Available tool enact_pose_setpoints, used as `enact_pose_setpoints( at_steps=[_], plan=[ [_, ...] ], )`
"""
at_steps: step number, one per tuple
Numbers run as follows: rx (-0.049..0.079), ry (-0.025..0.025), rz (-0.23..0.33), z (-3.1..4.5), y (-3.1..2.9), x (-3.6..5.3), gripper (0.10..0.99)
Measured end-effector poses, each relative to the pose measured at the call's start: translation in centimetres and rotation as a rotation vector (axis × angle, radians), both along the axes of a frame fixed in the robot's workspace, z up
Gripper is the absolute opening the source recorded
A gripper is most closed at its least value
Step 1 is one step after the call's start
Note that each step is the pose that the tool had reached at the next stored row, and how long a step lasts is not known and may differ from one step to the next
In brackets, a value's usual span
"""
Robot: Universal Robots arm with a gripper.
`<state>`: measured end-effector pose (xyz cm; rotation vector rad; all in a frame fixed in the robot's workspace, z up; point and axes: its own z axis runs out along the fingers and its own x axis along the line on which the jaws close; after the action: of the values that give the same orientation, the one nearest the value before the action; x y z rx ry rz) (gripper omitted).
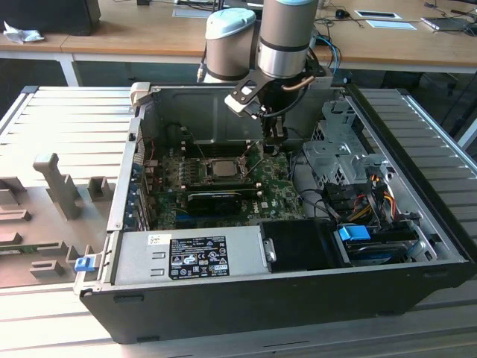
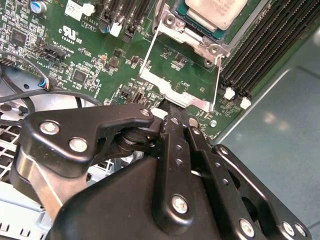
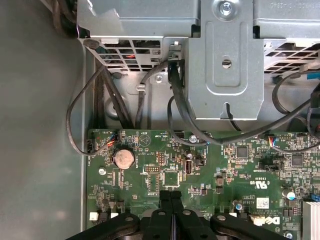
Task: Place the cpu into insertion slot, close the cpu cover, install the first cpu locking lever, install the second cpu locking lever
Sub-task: 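Close the cpu cover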
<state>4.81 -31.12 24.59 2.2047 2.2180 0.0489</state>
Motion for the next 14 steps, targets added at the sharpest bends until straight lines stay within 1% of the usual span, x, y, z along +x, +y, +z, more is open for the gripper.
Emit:
enact_pose_setpoints(
  at_steps=[14],
  plan=[
    [0.0, 0.0, 0.0, 0.0, 0.0, -0.47, 0.106]
  ],
)
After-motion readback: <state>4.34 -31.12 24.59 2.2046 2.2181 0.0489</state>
